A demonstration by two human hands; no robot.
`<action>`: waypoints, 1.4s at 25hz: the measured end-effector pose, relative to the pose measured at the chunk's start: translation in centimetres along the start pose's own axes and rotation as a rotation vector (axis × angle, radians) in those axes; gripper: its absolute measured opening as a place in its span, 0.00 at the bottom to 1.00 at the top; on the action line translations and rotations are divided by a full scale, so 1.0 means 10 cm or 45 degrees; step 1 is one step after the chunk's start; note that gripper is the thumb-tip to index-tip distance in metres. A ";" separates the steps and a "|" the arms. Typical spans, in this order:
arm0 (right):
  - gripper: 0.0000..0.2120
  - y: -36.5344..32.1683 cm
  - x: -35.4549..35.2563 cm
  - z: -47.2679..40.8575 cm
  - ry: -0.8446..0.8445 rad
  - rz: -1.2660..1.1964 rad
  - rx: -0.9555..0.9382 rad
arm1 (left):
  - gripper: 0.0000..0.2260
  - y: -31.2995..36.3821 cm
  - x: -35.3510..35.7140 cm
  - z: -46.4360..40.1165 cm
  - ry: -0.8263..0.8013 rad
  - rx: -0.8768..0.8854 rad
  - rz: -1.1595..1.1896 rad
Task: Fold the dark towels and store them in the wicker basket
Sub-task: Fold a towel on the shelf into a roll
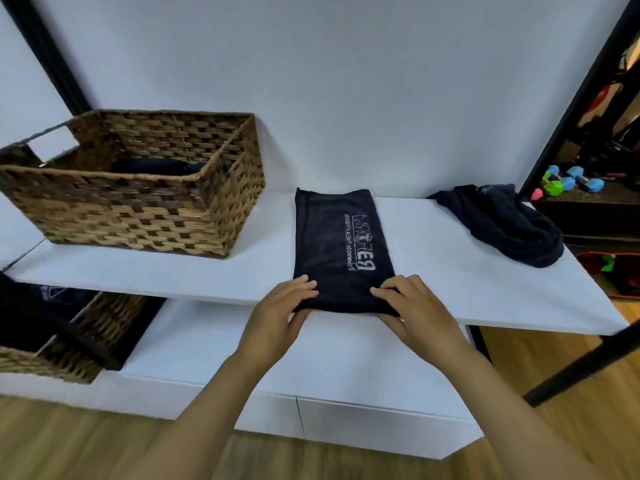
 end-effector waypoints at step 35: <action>0.13 -0.29 -0.01 -0.31 0.075 0.054 -0.089 | 0.13 0.42 0.32 -0.53 -0.186 0.162 -0.201</action>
Point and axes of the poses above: each hand's wrist, its own z-axis away from the middle knuckle, its own x-axis out of the palm, y = z × x, the point moved 5 cm from there along -z, towards the middle knuckle, and after that the axes turned 5 degrees about y, right-handed, at the moved point
